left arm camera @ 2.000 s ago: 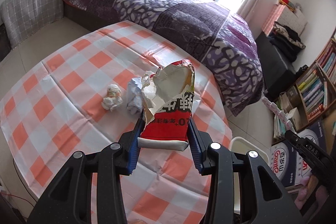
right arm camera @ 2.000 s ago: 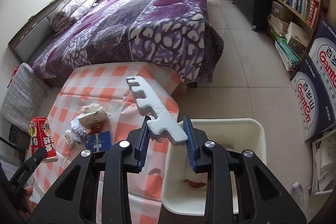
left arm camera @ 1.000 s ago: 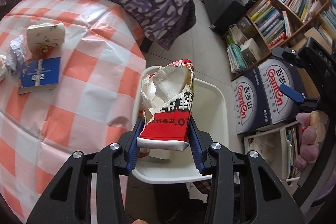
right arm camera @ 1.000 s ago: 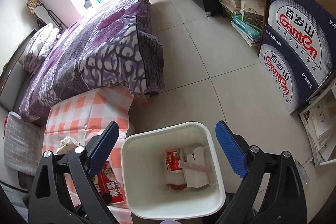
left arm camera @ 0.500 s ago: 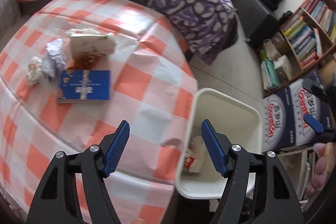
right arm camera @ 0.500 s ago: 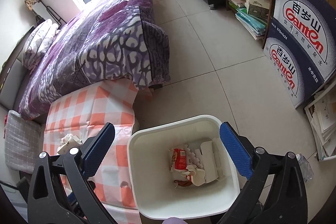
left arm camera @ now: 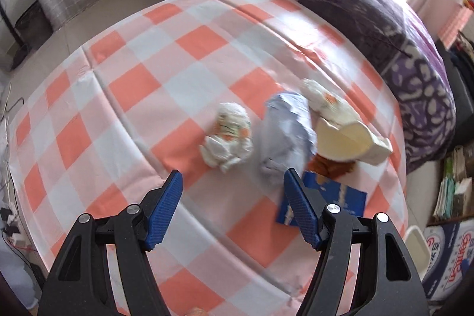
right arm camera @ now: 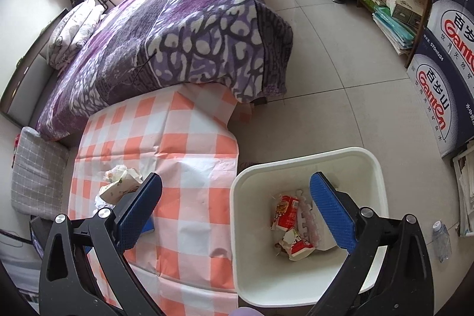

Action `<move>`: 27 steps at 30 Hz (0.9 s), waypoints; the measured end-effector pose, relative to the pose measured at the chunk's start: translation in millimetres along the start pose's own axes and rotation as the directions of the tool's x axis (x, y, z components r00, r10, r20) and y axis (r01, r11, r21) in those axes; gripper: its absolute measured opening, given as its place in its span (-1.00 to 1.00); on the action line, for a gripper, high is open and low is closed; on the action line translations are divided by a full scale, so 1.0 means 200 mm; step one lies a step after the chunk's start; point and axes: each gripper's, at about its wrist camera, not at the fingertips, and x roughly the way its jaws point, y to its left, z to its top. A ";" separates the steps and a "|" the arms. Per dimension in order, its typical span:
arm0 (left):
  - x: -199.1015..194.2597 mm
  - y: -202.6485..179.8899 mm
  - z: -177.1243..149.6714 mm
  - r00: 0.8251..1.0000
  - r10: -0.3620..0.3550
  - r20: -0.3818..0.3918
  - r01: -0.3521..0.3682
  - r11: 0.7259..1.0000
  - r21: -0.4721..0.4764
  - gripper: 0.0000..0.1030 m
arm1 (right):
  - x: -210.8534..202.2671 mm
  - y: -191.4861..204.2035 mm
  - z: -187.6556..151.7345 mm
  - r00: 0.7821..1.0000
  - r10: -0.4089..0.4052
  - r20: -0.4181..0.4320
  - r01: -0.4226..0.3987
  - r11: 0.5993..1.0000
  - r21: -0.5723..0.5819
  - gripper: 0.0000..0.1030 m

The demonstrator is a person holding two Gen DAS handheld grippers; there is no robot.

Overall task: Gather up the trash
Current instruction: 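Grasp the crumpled white tissue bundle with the left gripper while the right grasps the blue biscuit box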

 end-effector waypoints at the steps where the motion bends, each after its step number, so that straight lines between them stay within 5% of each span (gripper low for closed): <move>1: 0.02 0.05 0.02 1.000 -0.005 -0.011 0.005 0.999 -0.033 0.34 | 0.02 0.03 -0.01 1.000 -0.001 -0.008 0.000 1.000 -0.015 0.86; 13: 0.19 0.05 0.10 0.999 -0.041 -0.017 0.040 0.998 -0.038 0.32 | 0.23 0.29 -0.11 0.994 -0.046 -0.098 0.032 0.989 -0.142 0.86; 16: 0.26 0.05 0.10 0.999 -0.036 -0.037 0.036 0.999 -0.013 0.11 | 0.25 0.32 -0.13 0.992 -0.055 -0.112 0.037 0.986 -0.163 0.86; 18: 0.27 0.04 0.08 1.000 0.000 -0.026 0.001 0.999 0.032 -0.27 | 0.27 0.34 -0.15 0.991 -0.056 -0.120 0.034 0.984 -0.175 0.86; 27: -0.03 0.16 0.11 0.995 -0.015 0.094 0.018 0.999 -0.029 -0.35 | 0.33 0.50 -0.26 0.987 -0.034 -0.157 -0.007 0.966 -0.257 0.86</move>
